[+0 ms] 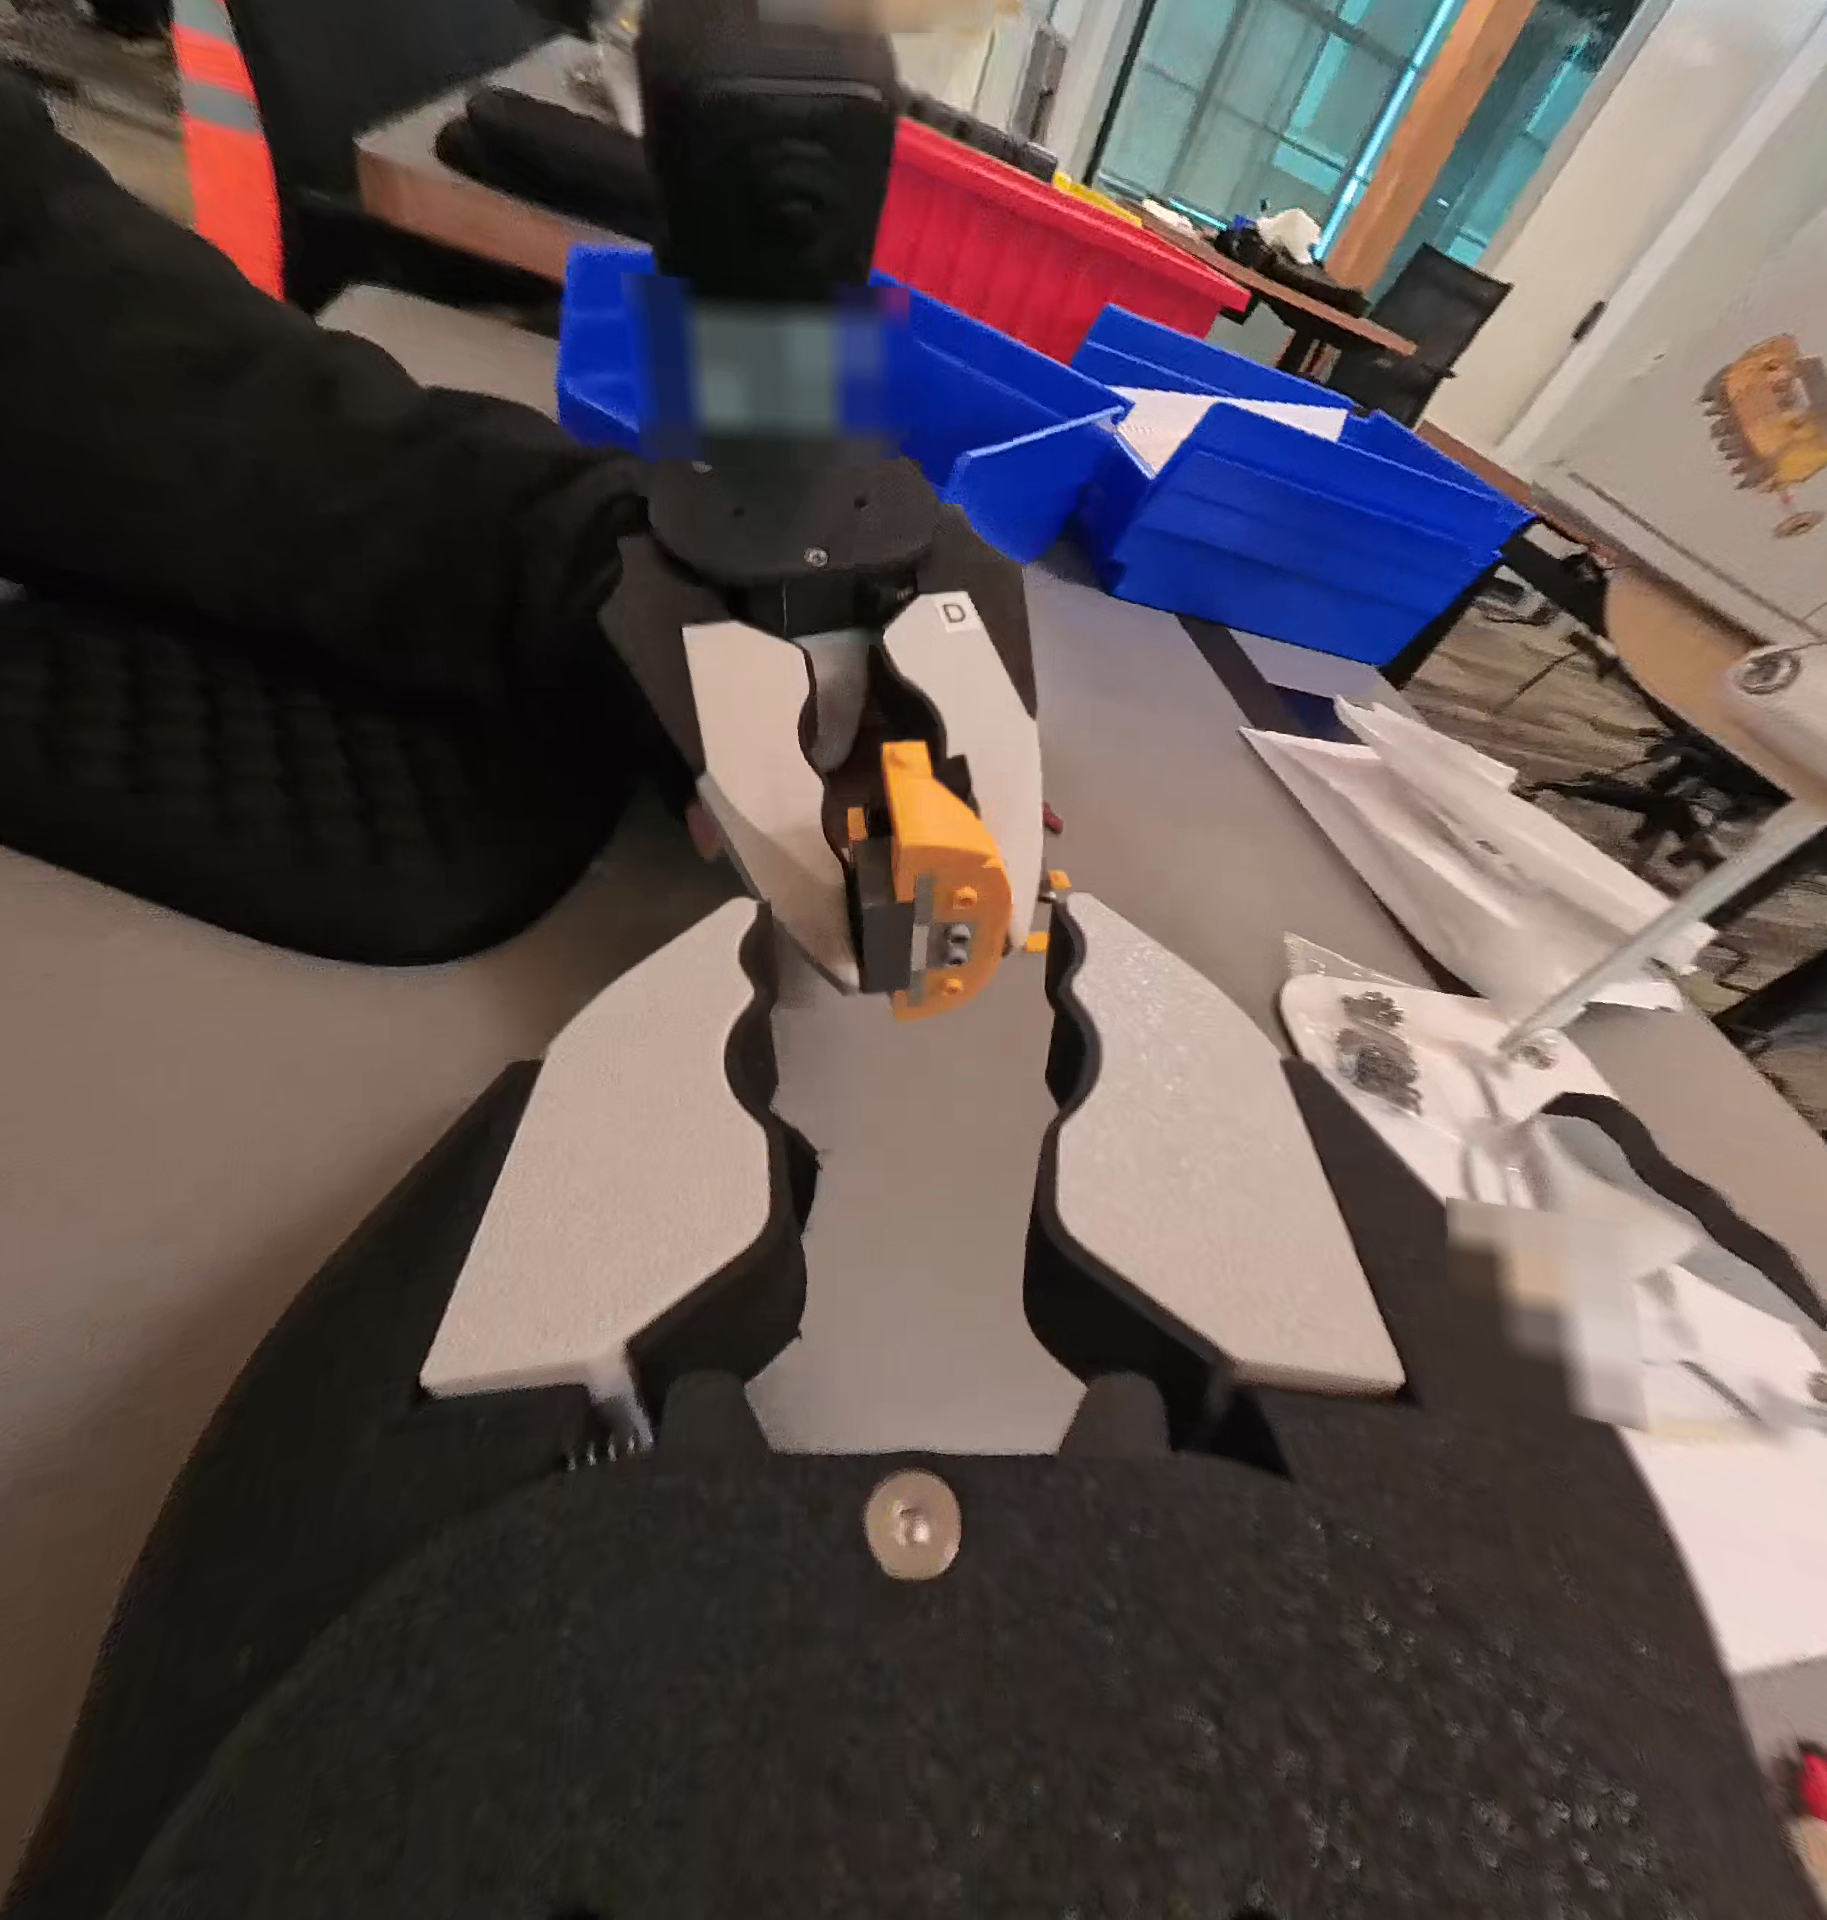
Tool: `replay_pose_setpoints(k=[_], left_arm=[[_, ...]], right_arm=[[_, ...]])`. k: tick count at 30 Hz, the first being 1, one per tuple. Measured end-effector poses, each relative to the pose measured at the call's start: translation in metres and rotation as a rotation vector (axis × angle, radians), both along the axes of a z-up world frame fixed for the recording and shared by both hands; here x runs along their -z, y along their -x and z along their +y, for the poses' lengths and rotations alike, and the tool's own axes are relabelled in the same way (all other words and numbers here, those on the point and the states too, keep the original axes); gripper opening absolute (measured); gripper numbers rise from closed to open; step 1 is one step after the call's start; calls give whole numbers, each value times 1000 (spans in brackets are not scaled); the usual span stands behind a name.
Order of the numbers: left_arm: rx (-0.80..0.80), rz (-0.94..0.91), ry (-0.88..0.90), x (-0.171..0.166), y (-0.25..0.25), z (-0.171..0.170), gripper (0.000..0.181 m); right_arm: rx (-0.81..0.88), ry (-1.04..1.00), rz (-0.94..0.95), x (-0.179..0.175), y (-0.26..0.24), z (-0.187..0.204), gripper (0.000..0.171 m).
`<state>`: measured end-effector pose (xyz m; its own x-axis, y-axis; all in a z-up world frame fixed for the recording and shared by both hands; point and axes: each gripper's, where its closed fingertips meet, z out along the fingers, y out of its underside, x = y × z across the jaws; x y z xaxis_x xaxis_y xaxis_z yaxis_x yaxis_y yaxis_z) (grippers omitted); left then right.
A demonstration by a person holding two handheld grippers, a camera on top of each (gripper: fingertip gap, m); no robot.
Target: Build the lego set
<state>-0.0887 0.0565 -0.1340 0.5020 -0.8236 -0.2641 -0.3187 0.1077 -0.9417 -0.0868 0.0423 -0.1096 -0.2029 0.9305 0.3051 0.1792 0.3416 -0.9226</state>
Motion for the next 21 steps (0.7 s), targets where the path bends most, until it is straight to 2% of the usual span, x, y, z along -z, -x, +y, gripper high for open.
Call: replay_pose_setpoints(k=[4, 9, 21], left_arm=[[-20, 103, -118, 1, -5, -1, 30], [-32, 184, -187, 4, -7, -1, 30], [-46, 229, -236, 6, -7, 0, 30]], right_arm=[[-8, -34, -17, 6, 2, -5, 46], [0, -46, -18, 9, 2, -3, 31], [8, -103, -22, 13, 3, -1, 35]])
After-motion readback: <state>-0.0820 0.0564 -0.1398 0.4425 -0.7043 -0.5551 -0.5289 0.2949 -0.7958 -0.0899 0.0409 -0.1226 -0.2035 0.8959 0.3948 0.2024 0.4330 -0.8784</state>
